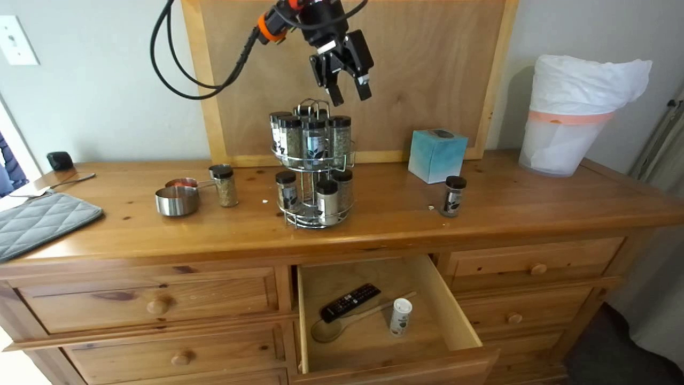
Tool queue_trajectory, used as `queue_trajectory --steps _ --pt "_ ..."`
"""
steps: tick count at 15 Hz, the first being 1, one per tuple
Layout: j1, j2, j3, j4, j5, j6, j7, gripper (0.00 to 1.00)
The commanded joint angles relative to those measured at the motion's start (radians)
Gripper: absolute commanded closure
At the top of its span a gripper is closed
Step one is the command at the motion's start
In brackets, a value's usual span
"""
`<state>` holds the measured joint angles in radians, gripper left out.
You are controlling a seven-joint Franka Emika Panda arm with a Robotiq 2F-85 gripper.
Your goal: Move one spice bottle from the spice rack onto the table
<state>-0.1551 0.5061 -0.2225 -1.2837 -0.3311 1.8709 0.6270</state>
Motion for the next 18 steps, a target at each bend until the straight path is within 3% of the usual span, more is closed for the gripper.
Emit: queue_trajectory --steps 1,9,18 --pt "-0.003 -0.035 0.018 -0.053 0.043 0.107 0.039 0.00" --pt "0.020 0.045 0.017 0.034 0.160 0.142 0.030 0.00" --pt "0.020 0.154 0.013 0.119 0.207 0.130 0.025 0.00"
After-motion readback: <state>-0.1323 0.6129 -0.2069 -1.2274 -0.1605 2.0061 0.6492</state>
